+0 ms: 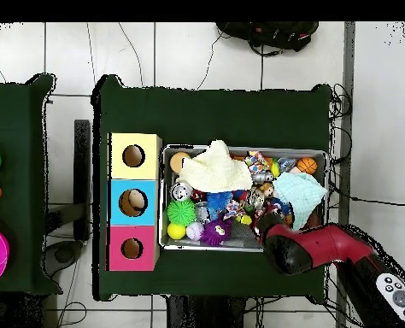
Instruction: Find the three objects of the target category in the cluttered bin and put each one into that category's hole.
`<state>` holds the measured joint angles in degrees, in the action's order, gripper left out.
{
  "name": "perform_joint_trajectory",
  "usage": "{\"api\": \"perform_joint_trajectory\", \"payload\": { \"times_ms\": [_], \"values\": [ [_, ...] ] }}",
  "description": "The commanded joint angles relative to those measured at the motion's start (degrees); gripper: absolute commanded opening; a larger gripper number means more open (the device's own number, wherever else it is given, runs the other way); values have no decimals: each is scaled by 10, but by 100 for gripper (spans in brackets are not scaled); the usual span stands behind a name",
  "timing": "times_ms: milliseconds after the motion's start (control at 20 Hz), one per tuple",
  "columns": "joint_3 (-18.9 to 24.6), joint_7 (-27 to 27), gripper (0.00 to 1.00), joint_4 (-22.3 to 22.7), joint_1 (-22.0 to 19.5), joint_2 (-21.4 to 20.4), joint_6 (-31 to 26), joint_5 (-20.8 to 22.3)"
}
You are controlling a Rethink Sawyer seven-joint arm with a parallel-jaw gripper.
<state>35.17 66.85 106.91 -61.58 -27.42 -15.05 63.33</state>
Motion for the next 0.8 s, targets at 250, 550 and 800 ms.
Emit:
{"api": "perform_joint_trajectory", "payload": {
  "times_ms": [250,550,800],
  "values": [
    [69,-150,100,-68,-9,91,-97,-22],
    [99,-234,100,-130,-18,163,-151,-44],
    [107,-260,100,-165,-21,194,-181,-53]
  ]
}}
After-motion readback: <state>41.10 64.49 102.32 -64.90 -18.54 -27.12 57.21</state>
